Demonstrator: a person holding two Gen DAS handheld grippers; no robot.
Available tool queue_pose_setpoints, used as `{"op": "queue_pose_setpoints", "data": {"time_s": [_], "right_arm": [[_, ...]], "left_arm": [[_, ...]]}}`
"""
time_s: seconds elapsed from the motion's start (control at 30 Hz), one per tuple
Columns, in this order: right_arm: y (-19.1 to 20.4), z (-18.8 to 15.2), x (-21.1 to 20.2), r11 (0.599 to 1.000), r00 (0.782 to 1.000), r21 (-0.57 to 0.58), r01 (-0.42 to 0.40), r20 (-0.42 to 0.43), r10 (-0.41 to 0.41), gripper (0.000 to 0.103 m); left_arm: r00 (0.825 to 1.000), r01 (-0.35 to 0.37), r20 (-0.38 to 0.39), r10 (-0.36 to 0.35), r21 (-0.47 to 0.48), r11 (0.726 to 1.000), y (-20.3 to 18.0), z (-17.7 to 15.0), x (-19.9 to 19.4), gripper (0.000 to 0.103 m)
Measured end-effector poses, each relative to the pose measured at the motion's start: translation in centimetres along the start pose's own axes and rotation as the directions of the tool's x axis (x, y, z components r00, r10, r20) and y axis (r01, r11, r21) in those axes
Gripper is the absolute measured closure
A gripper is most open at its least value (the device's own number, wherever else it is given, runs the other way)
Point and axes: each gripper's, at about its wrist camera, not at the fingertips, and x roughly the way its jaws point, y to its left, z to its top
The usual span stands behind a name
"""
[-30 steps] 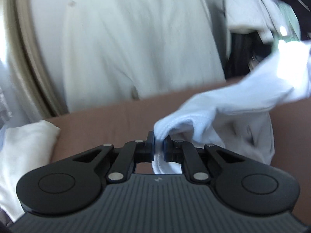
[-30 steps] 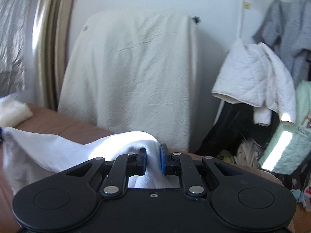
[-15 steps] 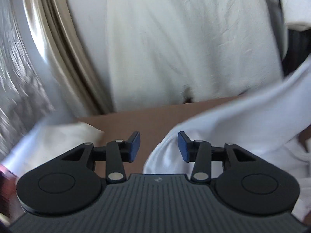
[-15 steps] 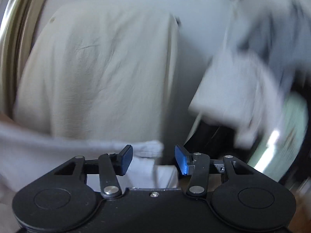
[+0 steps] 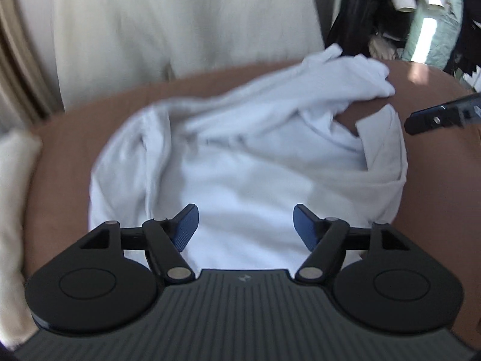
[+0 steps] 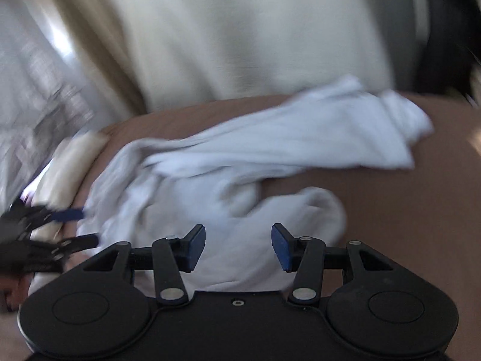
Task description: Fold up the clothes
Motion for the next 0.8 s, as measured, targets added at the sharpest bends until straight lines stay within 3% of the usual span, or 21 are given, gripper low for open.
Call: {"op": "queue_pose_setpoints", "data": {"time_s": [0.13,0.17,0.23,0.27,0.3,0.4,0.5,0.6,0.67,0.7,0.73,0.8], "right_arm": [[3.9,-1.3,0.2,0.969,0.991,-0.21,-0.129,-0.047,0.122,0.047],[5.3,-2.1,0.5,0.935,0.995,-0.34,-0.099,-0.046,0.088,0.047],[7.7,-4.0,1.1,0.827,0.999,-0.561,-0.028,-0.03,0.013,0.046],[8.5,-4.9,1.8,0.779,0.999,-0.627,-0.016,-0.044,-0.015,0.046],[9.0,-5.4,2.6,0.758,0.996,-0.651,-0.023,-0.08,-0.038,0.046],[9.6,-5.4,5.2,0.779,0.977,-0.627,0.007,-0.16,-0.138,0.045],[9.9,-4.7,5.6,0.798,0.979,-0.599,0.064,-0.119,-0.167,0.043],[9.9,-4.1,6.0,0.812,0.986,-0.584,0.017,-0.127,-0.112,0.043],[10.8,-5.2,6.9,0.738,0.988,-0.675,-0.001,-0.116,-0.106,0.049],[11.2,-5.7,7.4,0.703,0.988,-0.711,0.005,-0.107,-0.115,0.08],[11.3,-5.8,7.7,0.698,0.985,-0.716,0.002,-0.119,-0.126,0.09],[11.8,-5.5,7.2,0.696,0.986,-0.718,0.018,-0.102,-0.131,0.09]], "left_arm": [[0.985,0.138,-0.07,-0.158,-0.23,0.963,2.5,-1.9,-0.3,0.04],[0.978,0.166,-0.082,-0.193,-0.262,0.951,2.8,-2.3,-0.4,0.04],[0.976,0.164,-0.102,-0.192,-0.238,0.957,2.7,-3.2,-0.7,0.039],[0.975,0.162,-0.115,-0.189,-0.215,0.963,2.5,-3.7,-0.8,0.039],[0.973,0.167,-0.126,-0.195,-0.203,0.965,2.5,-4.2,-0.7,0.039],[0.956,0.238,-0.119,-0.268,-0.221,0.946,2.8,-5.3,-0.2,0.036],[0.946,0.26,-0.127,-0.299,-0.259,0.93,3.0,-6.2,0.8,0.037],[0.947,0.245,-0.137,-0.289,-0.269,0.931,2.1,-6.5,0.9,0.054],[0.952,0.252,-0.136,-0.276,-0.168,0.953,0.2,-6.4,0.7,0.074],[0.958,0.241,-0.134,-0.253,-0.102,0.965,-0.7,-6.3,0.4,0.079],[0.965,0.226,-0.129,-0.229,-0.042,0.973,-1.5,-6.4,0.2,0.083],[0.976,0.192,-0.113,-0.185,0.06,0.98,-2.7,-6.4,-0.2,0.085]]}}
